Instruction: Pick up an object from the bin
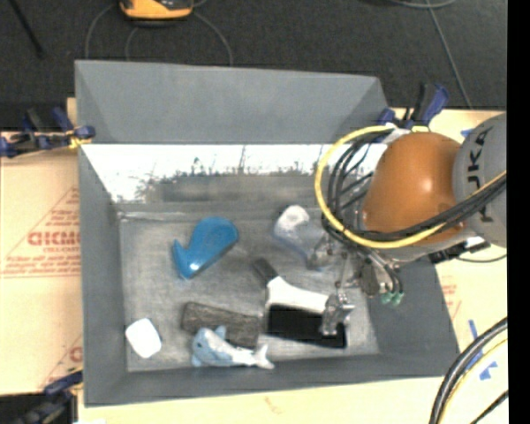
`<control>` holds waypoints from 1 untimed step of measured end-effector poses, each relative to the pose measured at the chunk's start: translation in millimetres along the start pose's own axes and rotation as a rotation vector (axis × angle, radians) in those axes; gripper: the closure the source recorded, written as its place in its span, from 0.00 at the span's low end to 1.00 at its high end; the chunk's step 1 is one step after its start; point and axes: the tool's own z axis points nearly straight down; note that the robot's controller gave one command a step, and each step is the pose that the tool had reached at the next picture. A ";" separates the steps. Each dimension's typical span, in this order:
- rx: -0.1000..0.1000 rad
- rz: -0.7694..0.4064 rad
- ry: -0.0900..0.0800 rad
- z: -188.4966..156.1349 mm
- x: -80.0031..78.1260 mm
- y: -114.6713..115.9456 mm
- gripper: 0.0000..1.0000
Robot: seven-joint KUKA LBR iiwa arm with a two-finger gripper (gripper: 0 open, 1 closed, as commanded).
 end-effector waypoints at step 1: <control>0.000 0.133 -0.001 13.0 5.9 -0.2 0.00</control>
Offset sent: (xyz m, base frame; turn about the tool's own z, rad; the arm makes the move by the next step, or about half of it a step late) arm -0.0111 -0.0150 -0.0951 0.1661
